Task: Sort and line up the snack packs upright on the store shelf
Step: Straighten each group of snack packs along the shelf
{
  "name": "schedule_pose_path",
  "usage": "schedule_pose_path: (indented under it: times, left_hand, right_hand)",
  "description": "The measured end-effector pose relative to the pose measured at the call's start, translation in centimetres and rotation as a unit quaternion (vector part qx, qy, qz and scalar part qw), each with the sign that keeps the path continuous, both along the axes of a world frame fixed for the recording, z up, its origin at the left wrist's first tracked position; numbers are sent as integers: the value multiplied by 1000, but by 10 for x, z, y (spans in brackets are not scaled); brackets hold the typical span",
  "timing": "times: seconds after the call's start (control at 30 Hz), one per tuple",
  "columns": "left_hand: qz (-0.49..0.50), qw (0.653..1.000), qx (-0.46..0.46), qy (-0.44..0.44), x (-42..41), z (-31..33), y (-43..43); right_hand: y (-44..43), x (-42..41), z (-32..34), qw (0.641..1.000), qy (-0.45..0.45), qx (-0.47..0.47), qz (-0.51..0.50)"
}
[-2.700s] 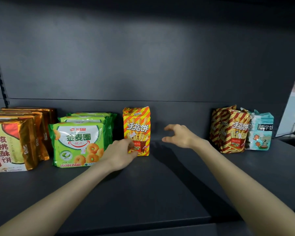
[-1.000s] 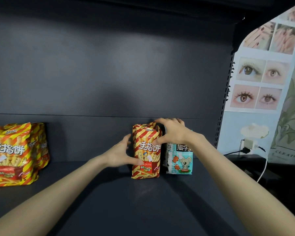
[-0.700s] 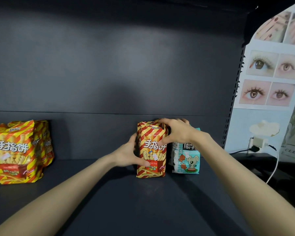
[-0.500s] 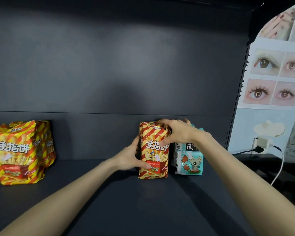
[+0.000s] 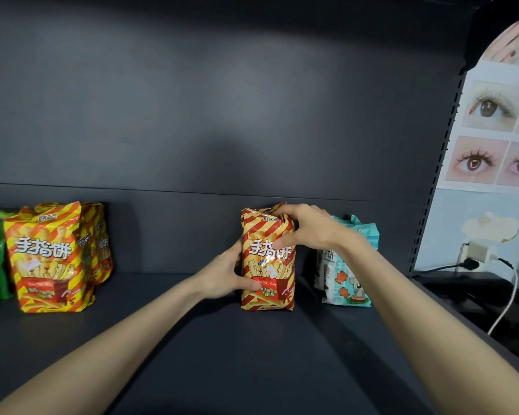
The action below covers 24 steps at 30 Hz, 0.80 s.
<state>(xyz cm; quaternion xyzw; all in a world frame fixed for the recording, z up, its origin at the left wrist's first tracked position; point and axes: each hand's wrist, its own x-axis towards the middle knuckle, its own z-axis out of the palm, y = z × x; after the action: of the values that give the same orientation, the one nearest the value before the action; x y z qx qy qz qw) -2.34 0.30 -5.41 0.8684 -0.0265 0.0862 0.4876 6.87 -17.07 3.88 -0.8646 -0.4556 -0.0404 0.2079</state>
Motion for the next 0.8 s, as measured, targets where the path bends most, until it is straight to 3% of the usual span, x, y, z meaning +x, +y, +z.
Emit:
schedule_pose_path:
  times: [0.23, 0.57, 0.8]
  left_hand:
    - [7, 1000, -9, 5, -24, 3, 35]
    - [51, 998, -15, 19, -88, 7, 120]
    - [77, 996, -33, -4, -111, 0, 141]
  right_hand:
    - [34, -21, -7, 992, 87, 81, 48]
    - [128, -73, -29, 975, 128, 162, 77]
    - [164, -91, -44, 959, 184, 213, 39]
